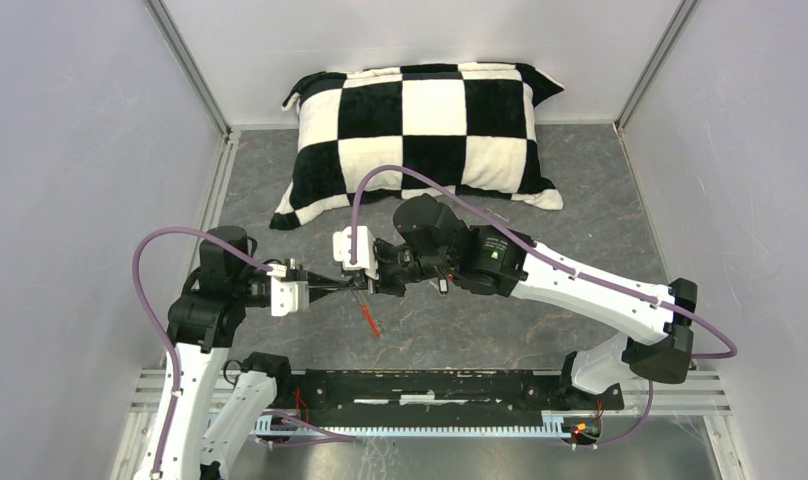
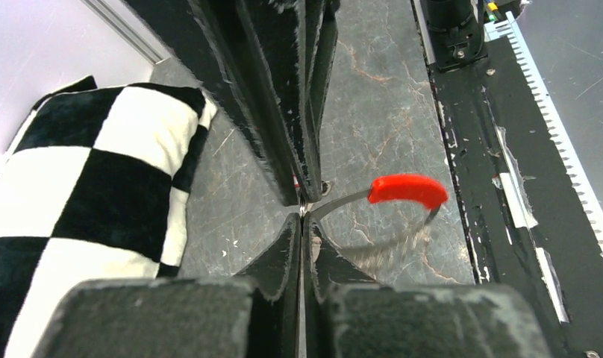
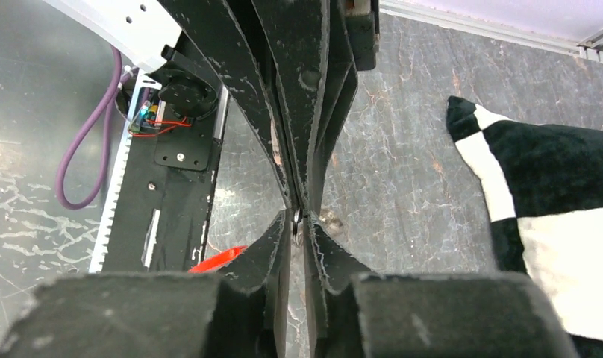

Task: Put the keys on the keyring
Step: Adjust the keyring.

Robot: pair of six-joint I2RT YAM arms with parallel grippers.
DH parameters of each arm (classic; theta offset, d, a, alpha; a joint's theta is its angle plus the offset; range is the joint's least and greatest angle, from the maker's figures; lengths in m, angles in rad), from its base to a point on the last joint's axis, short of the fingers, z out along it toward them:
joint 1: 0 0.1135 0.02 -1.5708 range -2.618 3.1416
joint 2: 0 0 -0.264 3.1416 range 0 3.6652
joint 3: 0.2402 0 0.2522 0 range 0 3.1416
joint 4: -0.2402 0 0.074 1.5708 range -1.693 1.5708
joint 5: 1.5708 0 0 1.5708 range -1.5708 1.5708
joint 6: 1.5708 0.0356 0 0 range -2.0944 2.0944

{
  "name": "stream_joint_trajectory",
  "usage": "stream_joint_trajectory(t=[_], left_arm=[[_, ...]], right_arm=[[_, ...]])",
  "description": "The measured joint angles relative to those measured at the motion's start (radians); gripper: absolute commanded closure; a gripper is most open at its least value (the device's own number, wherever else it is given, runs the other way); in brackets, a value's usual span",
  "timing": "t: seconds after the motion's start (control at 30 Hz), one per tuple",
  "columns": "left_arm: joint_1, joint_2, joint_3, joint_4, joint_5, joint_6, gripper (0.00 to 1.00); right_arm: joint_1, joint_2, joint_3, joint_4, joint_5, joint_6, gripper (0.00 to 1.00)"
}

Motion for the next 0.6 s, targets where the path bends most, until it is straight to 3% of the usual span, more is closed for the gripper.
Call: stream_joint_trajectory(t=[0.07,0.23,0.4,0.6], left_arm=[[0.000,0.000,-0.008,-0.002,0.000,0.000,0.98],[0.000,0.001,-0.016,-0.003,0.035,0.000,0.98],[0.000,0.015,-0.005,-0.005,0.132,0.000,0.98],[0.000,0.031,0.035,-0.003,0.222,0.000,0.98]], right_arm=[[0.002,0.000,0.000,0.005,0.001,0.005,0.66],[0.004,-0.088,-0.130,0.138,0.046,0.006,0.57],[-0.008,-0.320,-0.408,0.318,0.076,0.004,0.58],[-0.013,-0.368,-0.493,0.492,0.041,0.012,0.61]])
